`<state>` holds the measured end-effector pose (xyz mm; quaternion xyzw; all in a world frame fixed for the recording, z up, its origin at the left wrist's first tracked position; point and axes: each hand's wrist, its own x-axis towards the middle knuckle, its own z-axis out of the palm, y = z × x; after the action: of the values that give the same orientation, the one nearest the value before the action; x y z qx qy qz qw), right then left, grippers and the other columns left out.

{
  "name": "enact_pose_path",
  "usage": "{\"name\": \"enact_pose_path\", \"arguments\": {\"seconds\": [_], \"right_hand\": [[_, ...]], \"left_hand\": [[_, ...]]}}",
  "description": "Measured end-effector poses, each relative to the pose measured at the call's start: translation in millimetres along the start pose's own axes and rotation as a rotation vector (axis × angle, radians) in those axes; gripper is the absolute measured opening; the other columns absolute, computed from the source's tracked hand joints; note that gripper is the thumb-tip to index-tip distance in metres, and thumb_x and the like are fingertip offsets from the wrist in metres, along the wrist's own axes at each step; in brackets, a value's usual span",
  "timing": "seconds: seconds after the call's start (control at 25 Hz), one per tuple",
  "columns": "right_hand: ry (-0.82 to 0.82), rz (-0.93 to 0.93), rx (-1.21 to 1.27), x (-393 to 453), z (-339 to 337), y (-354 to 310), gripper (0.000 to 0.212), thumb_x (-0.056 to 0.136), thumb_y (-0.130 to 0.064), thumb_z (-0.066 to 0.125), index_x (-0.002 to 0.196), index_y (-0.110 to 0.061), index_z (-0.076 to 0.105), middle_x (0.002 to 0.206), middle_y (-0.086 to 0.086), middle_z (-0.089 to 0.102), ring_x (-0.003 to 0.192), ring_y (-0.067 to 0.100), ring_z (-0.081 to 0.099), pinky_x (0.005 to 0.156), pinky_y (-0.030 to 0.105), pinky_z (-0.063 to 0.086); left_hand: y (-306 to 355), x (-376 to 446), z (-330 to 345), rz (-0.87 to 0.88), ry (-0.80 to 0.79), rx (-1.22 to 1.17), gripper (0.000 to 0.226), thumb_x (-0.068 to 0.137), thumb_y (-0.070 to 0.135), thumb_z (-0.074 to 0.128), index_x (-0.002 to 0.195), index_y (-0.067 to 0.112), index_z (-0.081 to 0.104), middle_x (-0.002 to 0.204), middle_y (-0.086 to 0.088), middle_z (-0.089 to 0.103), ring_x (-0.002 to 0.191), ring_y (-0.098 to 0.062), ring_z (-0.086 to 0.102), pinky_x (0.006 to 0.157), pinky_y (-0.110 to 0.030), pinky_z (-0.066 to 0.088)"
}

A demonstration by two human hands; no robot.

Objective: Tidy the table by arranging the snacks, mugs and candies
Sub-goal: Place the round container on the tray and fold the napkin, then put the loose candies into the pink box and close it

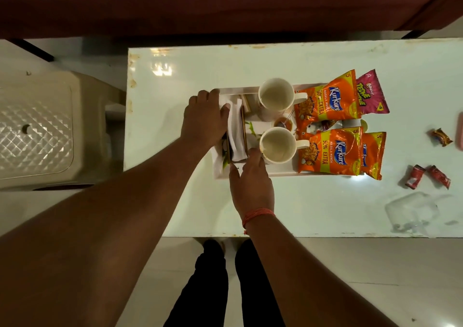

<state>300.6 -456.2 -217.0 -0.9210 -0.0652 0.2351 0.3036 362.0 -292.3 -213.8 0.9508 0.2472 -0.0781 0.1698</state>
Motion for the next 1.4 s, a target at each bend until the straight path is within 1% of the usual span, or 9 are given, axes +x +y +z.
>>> {"name": "enact_pose_path", "arguments": {"seconds": [0.16, 0.32, 0.48, 0.64, 0.8, 0.96, 1.08, 1.16, 1.4], "right_hand": [[0.058, -0.231, -0.249, -3.0, -19.3, -10.3, 0.036, 0.097, -0.037, 0.053, 0.129, -0.022, 0.045, 0.128, 0.001, 0.062, 0.095, 0.024, 0.071, 0.072, 0.035, 0.058], [0.189, -0.446, -0.426, 22.8, -61.5, -15.6, 0.033, 0.097, -0.039, 0.048, 0.119, -0.016, 0.054, 0.114, 0.007, 0.062, 0.104, 0.027, 0.059, 0.081, 0.043, 0.056], [0.275, -0.382, -0.595, 51.0, -116.1, 19.0, 0.052, 0.095, -0.051, 0.044, 0.132, -0.016, 0.049, 0.131, 0.011, 0.056, 0.120, 0.033, 0.051, 0.099, 0.049, 0.044], [0.147, -0.326, -0.670, 60.3, -142.6, 64.6, 0.074, 0.094, -0.066, 0.035, 0.153, -0.021, 0.030, 0.158, 0.013, 0.036, 0.145, 0.040, 0.032, 0.115, 0.060, 0.029], [0.070, -0.335, -0.674, 63.5, -162.1, 89.5, 0.080, 0.092, -0.072, 0.023, 0.156, -0.024, 0.024, 0.164, 0.010, 0.024, 0.150, 0.039, 0.021, 0.117, 0.062, 0.020], [0.008, -0.385, -0.661, 61.4, -178.8, 106.7, 0.083, 0.090, -0.076, 0.019, 0.158, -0.028, 0.017, 0.168, 0.005, 0.012, 0.154, 0.036, 0.009, 0.119, 0.063, 0.011], [0.000, -0.391, -0.651, 62.6, -186.8, 117.3, 0.086, 0.089, -0.080, 0.015, 0.157, -0.029, 0.019, 0.168, 0.004, 0.012, 0.154, 0.035, 0.009, 0.119, 0.063, 0.011], [0.004, -0.392, -0.654, 63.4, -186.8, 124.8, 0.088, 0.088, -0.080, 0.012, 0.158, -0.028, 0.019, 0.168, 0.004, 0.013, 0.154, 0.035, 0.010, 0.118, 0.064, 0.013], [-0.018, -0.398, -0.650, 63.3, -186.3, 141.1, 0.085, 0.090, -0.079, 0.017, 0.158, -0.029, 0.014, 0.168, 0.005, 0.011, 0.154, 0.036, 0.010, 0.117, 0.065, 0.015]], "left_hand": [[-25.7, -41.6, -10.8, 0.061, -0.003, 0.094, 0.060, 0.101, 0.046, 0.037, 0.145, 0.006, 0.040, 0.141, -0.019, 0.051, 0.128, -0.036, 0.048, 0.108, -0.047, 0.037], [-27.2, -66.5, -28.0, 0.074, -0.017, 0.102, 0.069, 0.099, 0.056, 0.028, 0.153, 0.013, 0.029, 0.157, -0.019, 0.034, 0.144, -0.037, 0.031, 0.116, -0.057, 0.027], [-18.2, -67.3, -40.5, 0.168, -0.009, 0.159, 0.074, 0.097, 0.064, 0.020, 0.158, 0.022, 0.015, 0.165, -0.015, 0.015, 0.151, -0.037, 0.015, 0.118, -0.061, 0.019], [6.7, -61.7, -31.7, 0.179, 0.008, 0.225, 0.077, 0.095, 0.070, 0.011, 0.157, 0.025, 0.013, 0.166, -0.015, 0.011, 0.151, -0.038, 0.014, 0.117, -0.064, 0.019], [62.2, -60.3, -11.3, 0.212, -0.018, 0.258, 0.078, 0.095, 0.071, 0.014, 0.157, 0.024, 0.015, 0.166, -0.016, 0.009, 0.151, -0.040, 0.013, 0.115, -0.065, 0.019], [113.8, -66.8, -2.8, 0.251, 0.027, 0.265, 0.078, 0.094, 0.069, 0.020, 0.157, 0.025, 0.012, 0.165, -0.016, 0.014, 0.150, -0.040, 0.016, 0.114, -0.068, 0.020], [138.6, -71.0, 3.7, 0.260, 0.045, 0.269, 0.078, 0.093, 0.072, 0.013, 0.158, 0.027, 0.014, 0.165, -0.014, 0.016, 0.151, -0.039, 0.016, 0.116, -0.065, 0.014], [145.2, -72.2, 10.3, 0.292, 0.045, 0.270, 0.078, 0.094, 0.072, 0.015, 0.157, 0.027, 0.012, 0.166, -0.013, 0.015, 0.152, -0.038, 0.014, 0.117, -0.066, 0.015], [160.6, -67.7, 24.2, 0.332, 0.040, 0.260, 0.080, 0.092, 0.073, 0.018, 0.158, 0.027, 0.014, 0.167, -0.011, 0.010, 0.153, -0.036, 0.011, 0.118, -0.063, 0.012]]}}
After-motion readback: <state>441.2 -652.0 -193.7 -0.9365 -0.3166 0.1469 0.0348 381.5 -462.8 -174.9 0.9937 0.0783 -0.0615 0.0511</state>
